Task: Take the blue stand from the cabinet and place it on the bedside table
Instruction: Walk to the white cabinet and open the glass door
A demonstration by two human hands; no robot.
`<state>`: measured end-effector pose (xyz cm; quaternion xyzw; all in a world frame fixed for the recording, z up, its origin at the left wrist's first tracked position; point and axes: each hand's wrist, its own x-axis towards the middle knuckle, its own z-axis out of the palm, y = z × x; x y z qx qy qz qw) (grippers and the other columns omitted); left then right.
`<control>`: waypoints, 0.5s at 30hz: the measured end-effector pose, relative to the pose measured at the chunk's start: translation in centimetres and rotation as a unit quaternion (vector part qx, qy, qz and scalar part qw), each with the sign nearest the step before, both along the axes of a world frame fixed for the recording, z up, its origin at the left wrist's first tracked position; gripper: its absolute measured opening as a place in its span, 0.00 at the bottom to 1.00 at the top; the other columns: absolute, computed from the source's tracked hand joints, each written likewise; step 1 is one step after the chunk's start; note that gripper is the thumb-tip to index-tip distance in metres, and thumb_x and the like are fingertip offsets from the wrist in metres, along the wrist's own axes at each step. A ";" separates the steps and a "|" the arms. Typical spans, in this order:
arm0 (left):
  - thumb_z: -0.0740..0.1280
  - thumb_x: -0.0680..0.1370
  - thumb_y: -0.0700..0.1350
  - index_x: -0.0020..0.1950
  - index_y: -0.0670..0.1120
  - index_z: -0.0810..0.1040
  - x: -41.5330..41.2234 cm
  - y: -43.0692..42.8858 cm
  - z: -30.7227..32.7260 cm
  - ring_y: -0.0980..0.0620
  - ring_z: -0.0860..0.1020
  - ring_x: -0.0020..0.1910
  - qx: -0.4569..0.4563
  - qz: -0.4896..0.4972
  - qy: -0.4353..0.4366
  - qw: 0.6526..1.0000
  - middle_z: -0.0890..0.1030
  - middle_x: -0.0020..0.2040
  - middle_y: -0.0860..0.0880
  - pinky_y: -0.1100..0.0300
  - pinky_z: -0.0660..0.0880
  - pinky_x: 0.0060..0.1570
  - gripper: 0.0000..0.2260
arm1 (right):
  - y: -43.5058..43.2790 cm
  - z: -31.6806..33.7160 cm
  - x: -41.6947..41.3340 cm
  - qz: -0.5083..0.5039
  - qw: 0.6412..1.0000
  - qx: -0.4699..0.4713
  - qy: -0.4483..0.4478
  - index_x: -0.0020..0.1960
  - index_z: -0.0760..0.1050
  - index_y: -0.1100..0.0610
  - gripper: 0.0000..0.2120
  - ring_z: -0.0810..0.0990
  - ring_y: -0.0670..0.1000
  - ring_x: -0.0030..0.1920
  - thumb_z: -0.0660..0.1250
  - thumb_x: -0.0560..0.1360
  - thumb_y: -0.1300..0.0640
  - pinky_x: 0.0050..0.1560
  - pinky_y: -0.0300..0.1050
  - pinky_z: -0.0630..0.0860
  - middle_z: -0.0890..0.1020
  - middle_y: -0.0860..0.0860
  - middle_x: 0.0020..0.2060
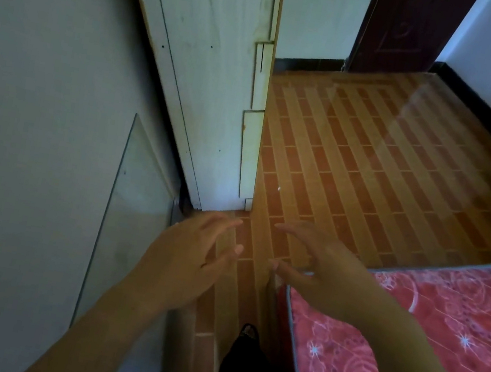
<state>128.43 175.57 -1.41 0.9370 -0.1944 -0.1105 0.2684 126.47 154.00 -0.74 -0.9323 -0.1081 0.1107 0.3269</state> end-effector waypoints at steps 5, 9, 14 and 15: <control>0.50 0.73 0.64 0.67 0.57 0.66 9.5 -2.1 0.9 0.62 0.68 0.62 -0.008 -0.003 -0.007 1.000 0.70 0.66 0.57 0.59 0.67 0.63 0.25 | -2.6 0.2 8.8 -0.015 1.000 -0.013 -0.004 0.68 0.62 0.42 0.26 0.67 0.40 0.61 0.65 0.73 0.42 0.57 0.36 0.64 0.68 0.40 0.67; 0.51 0.73 0.62 0.68 0.57 0.66 15.6 -2.6 0.9 0.66 0.63 0.58 0.008 -0.022 -0.003 1.000 0.69 0.66 0.58 0.67 0.60 0.57 0.24 | -2.9 0.1 15.0 -0.017 1.000 0.000 0.006 0.68 0.65 0.45 0.24 0.68 0.39 0.58 0.66 0.73 0.46 0.53 0.30 0.63 0.71 0.43 0.65; 0.52 0.73 0.61 0.67 0.56 0.67 23.7 -4.1 -0.1 0.65 0.66 0.60 -0.008 -0.038 0.013 0.999 0.70 0.67 0.57 0.71 0.62 0.56 0.24 | -3.7 -0.2 22.3 -0.031 0.999 -0.014 -0.006 0.68 0.64 0.43 0.25 0.69 0.41 0.62 0.65 0.73 0.43 0.57 0.34 0.65 0.69 0.41 0.67; 0.52 0.73 0.62 0.67 0.56 0.67 25.4 -4.5 -0.3 0.62 0.68 0.61 -0.012 -0.045 0.018 0.999 0.70 0.67 0.57 0.68 0.65 0.59 0.25 | -3.8 -0.2 23.7 -0.042 0.999 -0.017 -0.007 0.69 0.63 0.44 0.26 0.70 0.43 0.63 0.65 0.73 0.43 0.58 0.37 0.67 0.69 0.41 0.68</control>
